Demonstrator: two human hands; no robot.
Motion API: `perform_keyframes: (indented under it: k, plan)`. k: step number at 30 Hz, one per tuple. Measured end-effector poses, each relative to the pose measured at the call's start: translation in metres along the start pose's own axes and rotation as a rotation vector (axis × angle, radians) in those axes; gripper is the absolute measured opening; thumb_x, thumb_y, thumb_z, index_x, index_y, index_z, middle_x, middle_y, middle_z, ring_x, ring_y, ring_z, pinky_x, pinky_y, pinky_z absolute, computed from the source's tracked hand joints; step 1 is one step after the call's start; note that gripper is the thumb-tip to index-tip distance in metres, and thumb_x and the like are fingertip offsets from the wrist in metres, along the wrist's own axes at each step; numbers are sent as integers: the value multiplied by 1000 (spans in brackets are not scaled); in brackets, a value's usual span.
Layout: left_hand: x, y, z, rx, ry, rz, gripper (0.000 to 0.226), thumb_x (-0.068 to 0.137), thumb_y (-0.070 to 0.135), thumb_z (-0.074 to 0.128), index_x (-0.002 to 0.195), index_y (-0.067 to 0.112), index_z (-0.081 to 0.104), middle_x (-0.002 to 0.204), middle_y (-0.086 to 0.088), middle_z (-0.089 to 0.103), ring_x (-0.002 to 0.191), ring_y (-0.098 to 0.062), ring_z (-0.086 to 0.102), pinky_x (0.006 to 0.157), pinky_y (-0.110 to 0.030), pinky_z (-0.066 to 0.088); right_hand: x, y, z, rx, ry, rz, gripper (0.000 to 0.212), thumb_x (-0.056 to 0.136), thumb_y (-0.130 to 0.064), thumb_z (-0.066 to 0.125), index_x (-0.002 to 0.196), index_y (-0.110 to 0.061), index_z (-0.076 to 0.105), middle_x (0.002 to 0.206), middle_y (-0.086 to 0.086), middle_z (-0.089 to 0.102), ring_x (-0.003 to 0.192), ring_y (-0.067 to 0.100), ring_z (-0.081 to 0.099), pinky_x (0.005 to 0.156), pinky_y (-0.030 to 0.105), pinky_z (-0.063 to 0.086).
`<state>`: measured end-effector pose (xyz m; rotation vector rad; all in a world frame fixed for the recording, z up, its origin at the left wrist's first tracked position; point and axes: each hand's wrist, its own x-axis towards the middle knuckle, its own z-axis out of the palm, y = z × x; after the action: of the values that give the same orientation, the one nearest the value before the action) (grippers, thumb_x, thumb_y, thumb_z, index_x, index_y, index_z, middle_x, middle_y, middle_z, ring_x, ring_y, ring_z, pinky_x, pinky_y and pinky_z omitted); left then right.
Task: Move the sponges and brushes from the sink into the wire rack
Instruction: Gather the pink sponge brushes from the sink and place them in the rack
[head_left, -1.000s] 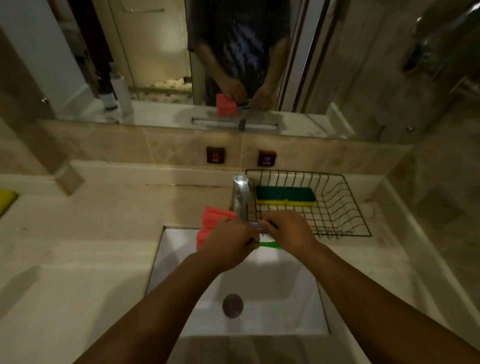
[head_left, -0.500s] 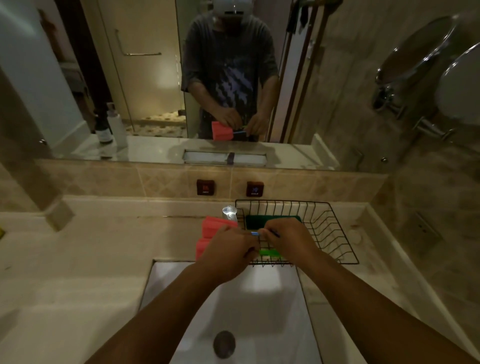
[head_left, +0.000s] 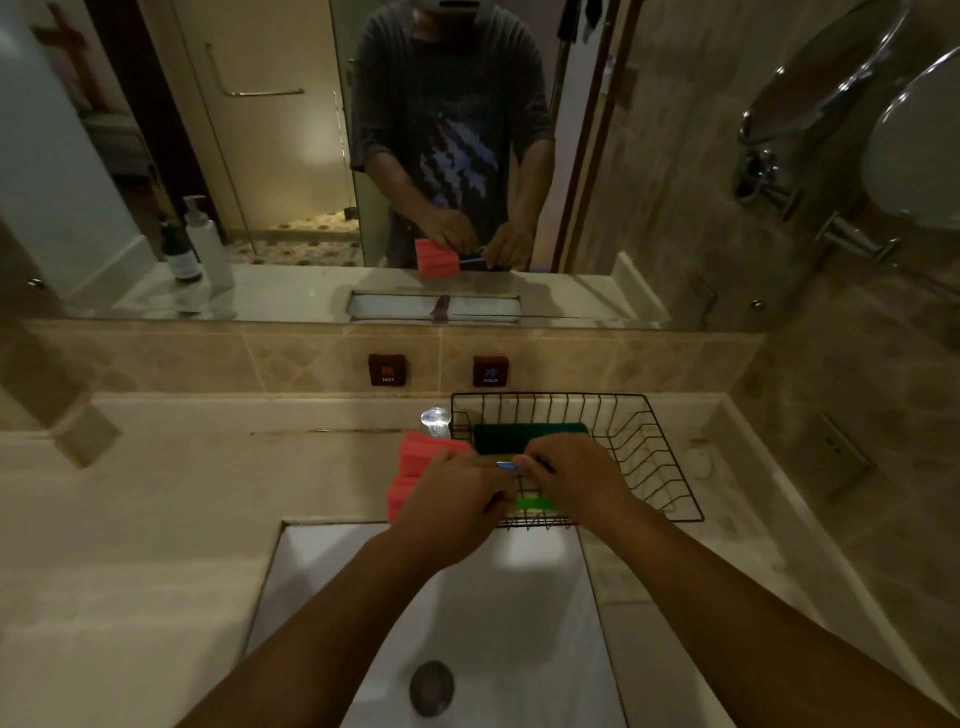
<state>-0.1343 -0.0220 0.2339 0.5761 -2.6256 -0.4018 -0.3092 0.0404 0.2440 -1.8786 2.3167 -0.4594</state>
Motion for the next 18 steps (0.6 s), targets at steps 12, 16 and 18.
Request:
perform_keyframes:
  k: [12, 16, 18]
  plan:
    - [45, 17, 52, -31, -34, -24, 11, 92, 27, 61, 100, 27, 68, 108, 7, 71, 97, -9, 60, 89, -29, 46, 12, 79, 10, 95, -18, -48, 27, 95, -36, 55, 69, -33, 51, 58, -15, 44, 54, -2, 43, 52, 16, 26]
    - [61, 17, 74, 14, -56, -47, 13, 91, 25, 62, 103, 29, 67, 113, 6, 70, 105, -12, 59, 89, -27, 37, 21, 103, 20, 158, -36, -57, 25, 96, -35, 54, 71, -32, 53, 59, -15, 46, 53, -1, 44, 52, 15, 26]
    - [68, 16, 84, 28, -87, -54, 14, 91, 24, 62, 104, 28, 65, 116, 6, 69, 108, -12, 58, 91, -27, 37, 25, 117, 27, 179, -45, -56, 24, 95, -35, 55, 71, -32, 54, 60, -14, 48, 54, 0, 47, 52, 14, 26]
